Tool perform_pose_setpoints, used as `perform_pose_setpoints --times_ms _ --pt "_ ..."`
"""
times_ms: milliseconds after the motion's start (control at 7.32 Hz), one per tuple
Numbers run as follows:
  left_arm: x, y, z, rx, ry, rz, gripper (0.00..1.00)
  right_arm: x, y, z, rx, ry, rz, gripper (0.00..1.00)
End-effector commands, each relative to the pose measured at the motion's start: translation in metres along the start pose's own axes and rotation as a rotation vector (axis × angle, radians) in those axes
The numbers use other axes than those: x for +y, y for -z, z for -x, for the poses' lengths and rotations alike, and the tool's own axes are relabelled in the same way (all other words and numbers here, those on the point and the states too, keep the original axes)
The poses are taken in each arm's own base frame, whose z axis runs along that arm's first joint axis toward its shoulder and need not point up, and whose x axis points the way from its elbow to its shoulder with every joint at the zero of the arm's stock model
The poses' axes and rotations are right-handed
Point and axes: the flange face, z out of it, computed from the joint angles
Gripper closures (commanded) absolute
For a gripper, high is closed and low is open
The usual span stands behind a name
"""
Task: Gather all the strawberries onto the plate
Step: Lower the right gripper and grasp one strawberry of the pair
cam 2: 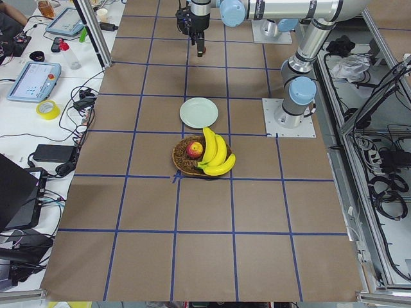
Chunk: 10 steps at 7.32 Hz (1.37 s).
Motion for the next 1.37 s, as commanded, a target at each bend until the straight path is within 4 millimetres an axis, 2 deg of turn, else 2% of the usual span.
perform_pose_setpoints --times_ms 0,137,410,547,683,820,957,1230 --pt "0.000 0.000 0.000 -0.003 0.000 -0.001 0.00 0.008 -0.014 0.004 -0.006 0.001 0.021 0.15" --pt "0.000 0.000 0.000 -0.004 0.000 0.000 0.00 0.010 -0.022 0.004 -0.012 -0.004 0.034 0.19" --pt "0.000 0.000 0.001 -0.006 0.000 0.000 0.00 0.016 -0.030 0.006 -0.019 -0.010 0.051 0.75" --pt "0.000 0.000 0.000 -0.001 0.000 0.001 0.00 0.015 -0.029 0.005 -0.017 -0.010 0.046 0.91" --pt "0.000 0.000 0.000 0.000 0.000 0.001 0.00 0.014 -0.027 0.005 -0.015 -0.008 0.043 1.00" --pt "-0.001 -0.001 0.000 0.000 0.000 0.004 0.00 0.010 -0.018 0.004 -0.007 -0.014 0.020 1.00" --pt "-0.001 -0.003 -0.001 0.006 0.021 0.007 0.00 0.006 -0.011 0.012 -0.004 -0.114 0.003 1.00" --pt "-0.001 -0.005 0.000 0.005 0.029 0.011 0.00 -0.031 0.014 0.084 -0.030 -0.219 -0.061 1.00"
